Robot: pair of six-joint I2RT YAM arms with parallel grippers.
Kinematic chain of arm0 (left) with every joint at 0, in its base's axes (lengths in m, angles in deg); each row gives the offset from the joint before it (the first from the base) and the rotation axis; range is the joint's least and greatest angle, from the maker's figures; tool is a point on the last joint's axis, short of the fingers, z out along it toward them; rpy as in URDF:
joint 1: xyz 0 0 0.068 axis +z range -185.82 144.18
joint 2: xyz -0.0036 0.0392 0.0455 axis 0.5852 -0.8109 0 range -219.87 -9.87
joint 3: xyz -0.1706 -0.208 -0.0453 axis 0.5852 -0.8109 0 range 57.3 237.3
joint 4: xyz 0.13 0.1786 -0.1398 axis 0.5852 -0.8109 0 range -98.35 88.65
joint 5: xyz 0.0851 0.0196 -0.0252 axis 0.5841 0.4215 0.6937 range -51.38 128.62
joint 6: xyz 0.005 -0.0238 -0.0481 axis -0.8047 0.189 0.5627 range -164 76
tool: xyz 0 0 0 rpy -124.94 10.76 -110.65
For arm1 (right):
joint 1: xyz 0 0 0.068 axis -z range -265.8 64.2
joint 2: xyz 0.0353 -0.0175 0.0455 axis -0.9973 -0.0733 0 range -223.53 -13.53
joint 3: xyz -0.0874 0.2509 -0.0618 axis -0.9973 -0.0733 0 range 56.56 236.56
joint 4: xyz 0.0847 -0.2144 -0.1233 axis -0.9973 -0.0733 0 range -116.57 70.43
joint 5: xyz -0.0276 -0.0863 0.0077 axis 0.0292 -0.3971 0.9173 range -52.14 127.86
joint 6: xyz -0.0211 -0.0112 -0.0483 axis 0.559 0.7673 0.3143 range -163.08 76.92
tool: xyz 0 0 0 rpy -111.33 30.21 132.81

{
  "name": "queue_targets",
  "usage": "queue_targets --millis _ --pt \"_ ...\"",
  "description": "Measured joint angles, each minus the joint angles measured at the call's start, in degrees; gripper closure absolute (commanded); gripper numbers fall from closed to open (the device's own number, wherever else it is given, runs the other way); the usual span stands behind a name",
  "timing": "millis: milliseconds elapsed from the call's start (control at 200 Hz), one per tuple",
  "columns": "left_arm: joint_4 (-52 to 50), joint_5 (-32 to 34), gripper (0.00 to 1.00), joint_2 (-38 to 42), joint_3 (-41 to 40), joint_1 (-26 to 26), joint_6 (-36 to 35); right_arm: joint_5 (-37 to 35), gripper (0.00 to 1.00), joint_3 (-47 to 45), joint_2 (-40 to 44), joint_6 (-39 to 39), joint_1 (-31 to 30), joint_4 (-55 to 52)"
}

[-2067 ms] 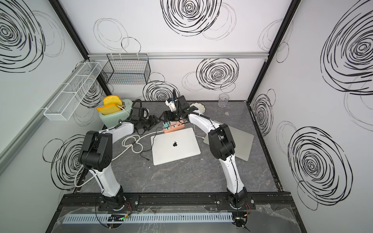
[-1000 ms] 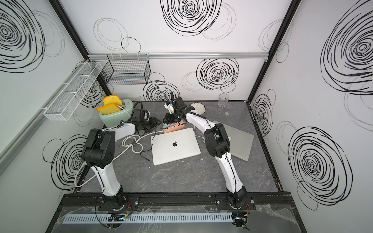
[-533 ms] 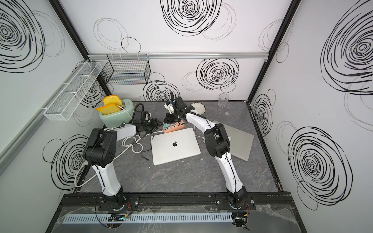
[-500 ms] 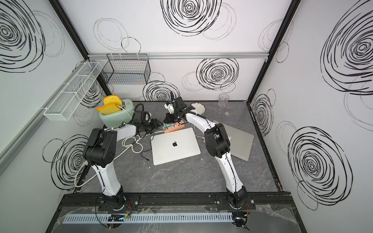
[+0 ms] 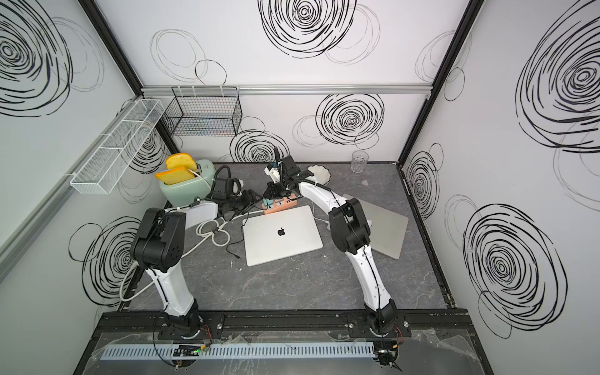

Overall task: Unplug the laptop charger
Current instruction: Remove the charging cable from the plug.

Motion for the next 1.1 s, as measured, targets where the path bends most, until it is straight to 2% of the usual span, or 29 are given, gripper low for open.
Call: queue_targets --millis 780,1101 --pt "0.48 0.13 0.37 -1.22 0.15 -1.09 -0.07 1.20 1.00 0.26 0.00 -0.44 0.33 -0.61" --pt "1.05 0.07 0.37 -2.23 0.90 -1.40 -1.05 0.98 1.00 5.53 -2.01 -1.73 0.33 -4.92"
